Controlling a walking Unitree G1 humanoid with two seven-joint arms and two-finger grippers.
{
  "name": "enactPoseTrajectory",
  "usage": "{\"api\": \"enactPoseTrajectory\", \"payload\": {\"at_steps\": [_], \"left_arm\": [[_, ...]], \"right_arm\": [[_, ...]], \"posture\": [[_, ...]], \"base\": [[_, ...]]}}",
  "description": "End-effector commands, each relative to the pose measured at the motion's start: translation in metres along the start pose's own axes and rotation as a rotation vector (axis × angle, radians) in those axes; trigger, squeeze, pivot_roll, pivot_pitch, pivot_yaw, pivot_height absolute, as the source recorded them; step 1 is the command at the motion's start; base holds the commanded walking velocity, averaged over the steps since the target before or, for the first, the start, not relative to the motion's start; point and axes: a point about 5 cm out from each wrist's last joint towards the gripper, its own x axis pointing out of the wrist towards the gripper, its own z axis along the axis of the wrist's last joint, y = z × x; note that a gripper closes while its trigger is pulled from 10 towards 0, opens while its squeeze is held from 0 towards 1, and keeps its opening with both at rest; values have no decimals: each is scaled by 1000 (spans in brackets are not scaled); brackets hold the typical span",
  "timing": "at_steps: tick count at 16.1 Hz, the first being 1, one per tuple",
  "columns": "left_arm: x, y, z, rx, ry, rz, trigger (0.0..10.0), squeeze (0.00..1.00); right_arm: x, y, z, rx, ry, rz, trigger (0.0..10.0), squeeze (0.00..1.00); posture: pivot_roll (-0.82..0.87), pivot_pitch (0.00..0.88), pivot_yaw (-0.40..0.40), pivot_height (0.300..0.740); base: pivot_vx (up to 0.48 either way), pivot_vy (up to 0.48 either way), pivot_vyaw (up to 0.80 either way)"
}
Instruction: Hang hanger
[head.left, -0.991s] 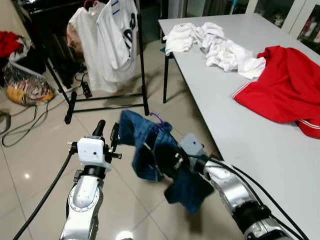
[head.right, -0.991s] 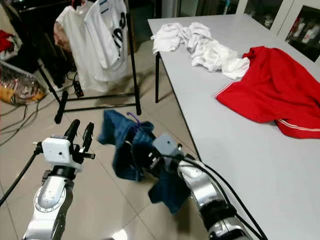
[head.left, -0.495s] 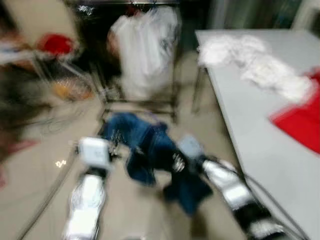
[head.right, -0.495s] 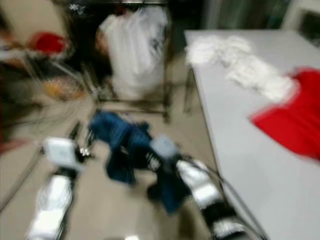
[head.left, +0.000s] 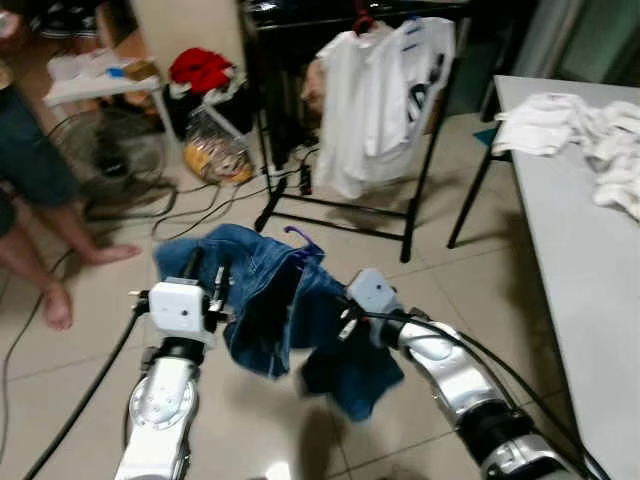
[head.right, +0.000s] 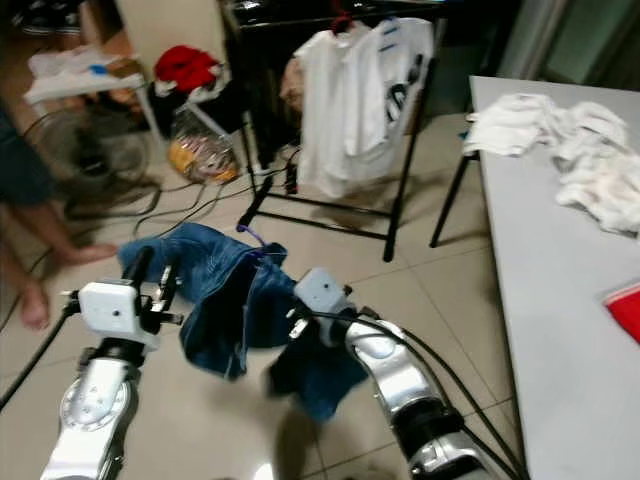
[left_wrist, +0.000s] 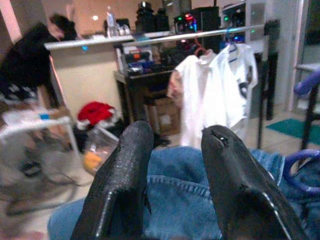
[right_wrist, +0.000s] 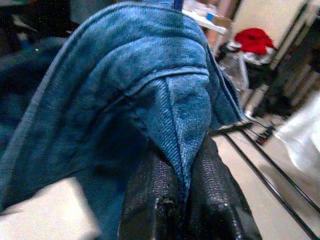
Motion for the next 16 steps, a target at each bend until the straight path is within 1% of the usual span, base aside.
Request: {"api": "enactPoseTrajectory", "payload": {"at_steps": [1, 11, 16], "left_arm": [[2, 2, 3, 17, -13, -7, 10000, 0], [0, 2, 1, 13, -2, -7, 10000, 0], [-1, 2, 0, 13, 5, -9, 10000, 0]], "right_arm": [[2, -6, 9, -6, -38, -20, 10000, 0], [2, -4, 5, 3, -27, -27, 10000, 0], [-1, -4, -2, 8, 1, -39, 10000, 0]], "posture": [[-5, 0, 44, 740], [-1, 0, 42, 740], [-1, 0, 42, 740]], "base": [[322, 0, 0], [320, 0, 0], [316, 0, 0]]}}
